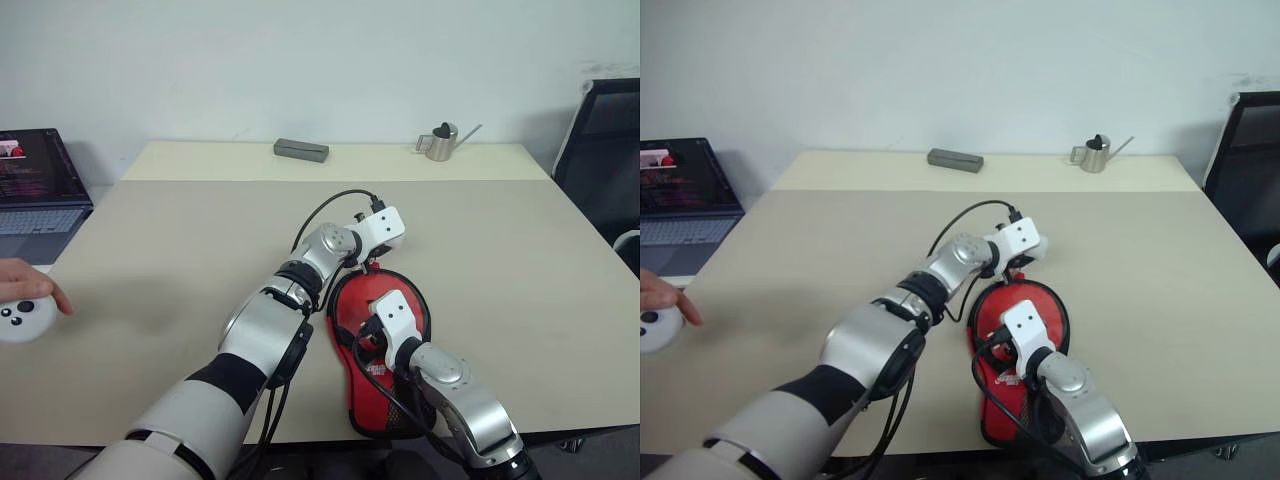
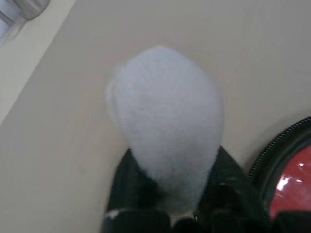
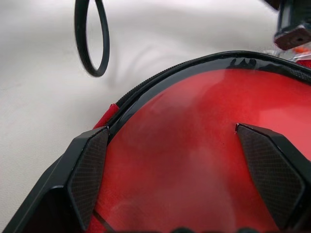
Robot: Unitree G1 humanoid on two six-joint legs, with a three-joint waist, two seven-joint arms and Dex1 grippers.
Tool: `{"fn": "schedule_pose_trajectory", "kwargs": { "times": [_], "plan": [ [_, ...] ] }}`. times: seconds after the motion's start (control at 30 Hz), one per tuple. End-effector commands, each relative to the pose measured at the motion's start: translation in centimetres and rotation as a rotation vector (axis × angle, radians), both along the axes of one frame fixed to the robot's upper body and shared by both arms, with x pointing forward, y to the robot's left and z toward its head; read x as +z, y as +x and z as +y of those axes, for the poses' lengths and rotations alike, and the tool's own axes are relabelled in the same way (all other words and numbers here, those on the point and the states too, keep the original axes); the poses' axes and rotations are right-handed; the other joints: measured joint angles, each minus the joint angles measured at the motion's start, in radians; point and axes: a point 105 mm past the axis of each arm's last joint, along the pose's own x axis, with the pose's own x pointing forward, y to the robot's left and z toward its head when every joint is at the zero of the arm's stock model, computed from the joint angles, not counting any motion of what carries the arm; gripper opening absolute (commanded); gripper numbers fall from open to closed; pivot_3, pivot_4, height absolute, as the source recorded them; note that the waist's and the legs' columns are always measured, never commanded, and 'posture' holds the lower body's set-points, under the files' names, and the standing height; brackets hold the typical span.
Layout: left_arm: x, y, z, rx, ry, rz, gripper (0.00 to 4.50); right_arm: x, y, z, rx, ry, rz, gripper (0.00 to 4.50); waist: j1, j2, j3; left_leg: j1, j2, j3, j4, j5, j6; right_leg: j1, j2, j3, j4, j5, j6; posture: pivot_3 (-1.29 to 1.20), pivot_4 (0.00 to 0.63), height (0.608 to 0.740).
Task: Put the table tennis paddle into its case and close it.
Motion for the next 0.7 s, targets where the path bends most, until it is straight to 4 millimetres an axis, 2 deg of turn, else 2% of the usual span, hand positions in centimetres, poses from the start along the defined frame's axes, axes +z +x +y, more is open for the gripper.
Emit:
{"fn": "schedule_pose_trajectory", "kwargs": {
  "times": [0.03, 0.07, 0.2, 0.43, 0.6, 0.7],
  "plan": [
    [0.3, -0.4, -0.9, -0.037, -0.024, 0.001, 2.62, -10.0, -5.0, -1.5, 0.003, -0.165, 0.455, 4.50, 0.000, 0.000, 0.000, 0.000, 0.000, 0.000, 0.000, 0.000, 0.000, 0.000, 0.000, 0.000, 0.000, 0.000, 0.000, 0.00, 0.150, 0.740],
    [0.1, -0.6, -1.0, -0.040, -0.034, 0.019, 3.08, -10.0, -4.9, -1.6, 0.001, -0.167, 0.453, 4.50, 0.000, 0.000, 0.000, 0.000, 0.000, 0.000, 0.000, 0.000, 0.000, 0.000, 0.000, 0.000, 0.000, 0.000, 0.000, 0.00, 0.150, 0.740],
    [-0.5, -0.8, -0.9, -0.047, -0.042, 0.039, 4.45, -10.0, -4.8, -1.8, 0.002, -0.175, 0.450, 4.50, 0.000, 0.001, -0.002, 0.000, 0.000, 0.000, 0.001, 0.000, 0.000, 0.000, 0.000, 0.000, 0.000, 0.000, 0.000, 0.00, 0.150, 0.740],
    [-0.2, -0.8, -0.5, -0.059, -0.084, 0.060, 4.48, -9.8, -3.5, -1.7, 0.007, -0.182, 0.427, 4.50, -0.001, 0.005, -0.005, 0.001, 0.000, 0.000, 0.002, -0.001, 0.001, 0.001, 0.000, 0.000, 0.001, 0.000, 0.000, 0.00, 0.150, 0.740],
    [2.6, 0.2, 0.3, -0.034, -0.179, 0.015, 4.48, -9.9, -2.3, -1.8, 0.018, -0.194, 0.408, 4.50, -0.008, 0.005, -0.005, 0.006, 0.001, 0.001, 0.002, -0.001, 0.001, 0.003, 0.001, 0.001, 0.003, 0.000, 0.000, 0.00, 0.150, 0.740],
    [5.4, 2.0, 2.4, 0.062, -0.211, -0.104, 4.48, -9.9, -1.0, -2.3, 0.017, -0.204, 0.397, 4.50, -0.012, 0.006, -0.004, 0.017, 0.002, 0.001, 0.002, -0.001, 0.001, 0.014, 0.001, 0.001, 0.002, 0.000, 0.000, 0.00, 0.150, 0.740]
  ]
}}
